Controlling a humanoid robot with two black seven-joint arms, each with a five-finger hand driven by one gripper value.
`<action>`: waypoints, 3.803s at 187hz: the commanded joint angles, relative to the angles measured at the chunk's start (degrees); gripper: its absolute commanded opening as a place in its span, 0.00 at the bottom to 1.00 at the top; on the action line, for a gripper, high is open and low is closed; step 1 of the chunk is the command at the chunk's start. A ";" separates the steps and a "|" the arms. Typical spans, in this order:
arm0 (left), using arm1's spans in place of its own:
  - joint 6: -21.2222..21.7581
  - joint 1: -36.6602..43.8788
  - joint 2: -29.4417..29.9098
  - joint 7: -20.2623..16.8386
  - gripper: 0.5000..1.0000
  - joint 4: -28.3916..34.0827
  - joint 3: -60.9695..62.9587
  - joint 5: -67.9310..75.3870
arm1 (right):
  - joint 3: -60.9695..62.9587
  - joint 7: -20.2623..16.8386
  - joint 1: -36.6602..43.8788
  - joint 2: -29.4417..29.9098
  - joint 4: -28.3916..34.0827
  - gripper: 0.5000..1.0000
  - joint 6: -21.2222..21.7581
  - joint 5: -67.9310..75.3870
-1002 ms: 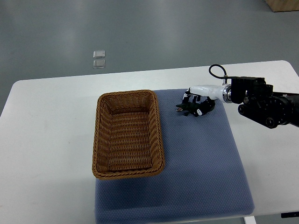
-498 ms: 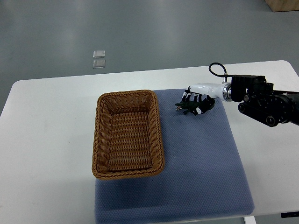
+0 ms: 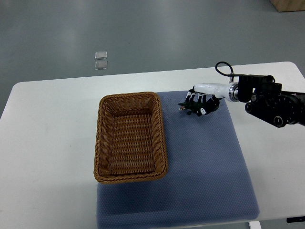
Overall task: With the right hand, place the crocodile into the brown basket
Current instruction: 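Lift the held crocodile off the mat with the right hand, then carry the crocodile over the wicker basket and lower it inside, then open the right hand, release the crocodile, and withdraw the hand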
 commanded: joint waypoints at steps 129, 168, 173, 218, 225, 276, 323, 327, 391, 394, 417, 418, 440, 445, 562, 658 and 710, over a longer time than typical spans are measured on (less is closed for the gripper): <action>0.00 0.00 0.00 0.01 1.00 0.00 0.00 0.00 | 9.55 4.76 2.33 -2.32 0.53 0.00 4.18 1.96; 0.00 0.00 0.00 0.01 1.00 0.00 0.00 0.00 | 9.46 7.40 4.09 -1.70 4.31 0.00 4.09 2.05; 0.00 0.00 0.00 0.01 1.00 0.00 0.00 0.00 | 9.46 7.57 4.09 -1.62 5.53 0.00 3.91 2.05; 0.00 0.00 0.00 0.01 1.00 0.00 0.00 0.00 | 8.93 9.33 6.46 0.23 12.48 0.00 2.60 1.17; 0.00 0.00 0.00 0.01 1.00 0.00 0.00 0.00 | 8.58 9.33 6.64 1.46 12.48 0.00 2.16 1.09; 0.00 0.00 0.00 0.01 1.00 0.00 0.00 0.00 | 5.68 9.07 6.90 9.63 12.48 0.00 -2.24 -7.17; 0.00 0.00 0.00 0.01 1.00 0.00 0.00 0.00 | -3.02 8.89 6.64 14.03 10.55 0.00 -8.74 -8.58; 0.00 0.00 0.00 -0.07 1.00 0.00 0.00 0.00 | -3.37 8.89 6.55 14.20 10.46 0.00 -9.00 -8.58; 0.00 0.00 0.00 0.01 1.00 0.00 0.00 0.00 | -3.55 8.54 5.85 15.61 10.02 0.41 -9.62 -8.23; 0.00 0.00 0.00 -0.07 1.00 0.00 0.00 0.00 | -3.55 8.54 5.85 15.61 10.02 0.54 -9.62 -7.88; 0.00 0.00 0.00 0.01 1.00 0.00 0.00 0.00 | -3.11 8.54 5.85 15.00 10.02 0.82 -9.18 -7.26; 0.00 0.00 0.00 0.01 1.00 0.00 0.00 0.00 | -3.11 8.54 5.85 15.00 10.02 0.82 -9.18 -7.26; 0.00 0.00 0.00 0.01 1.00 0.00 0.00 0.00 | -2.58 8.81 5.85 13.94 10.02 0.83 -9.01 -6.91; 0.00 0.00 0.00 0.01 1.00 0.00 0.00 0.00 | -2.49 8.89 5.94 13.33 10.02 0.83 -9.01 -6.39; 0.00 0.00 0.00 0.01 1.00 0.00 0.00 0.00 | 21.76 1.51 -2.85 1.37 3.87 0.83 13.32 40.72; 0.00 0.00 0.00 -0.07 1.00 0.00 0.00 0.00 | 23.70 -12.72 -8.13 0.93 -5.54 0.83 18.06 71.48; 0.00 0.00 0.00 0.01 1.00 0.00 0.00 0.00 | 23.79 -13.43 -9.09 0.93 -6.33 0.85 18.24 78.52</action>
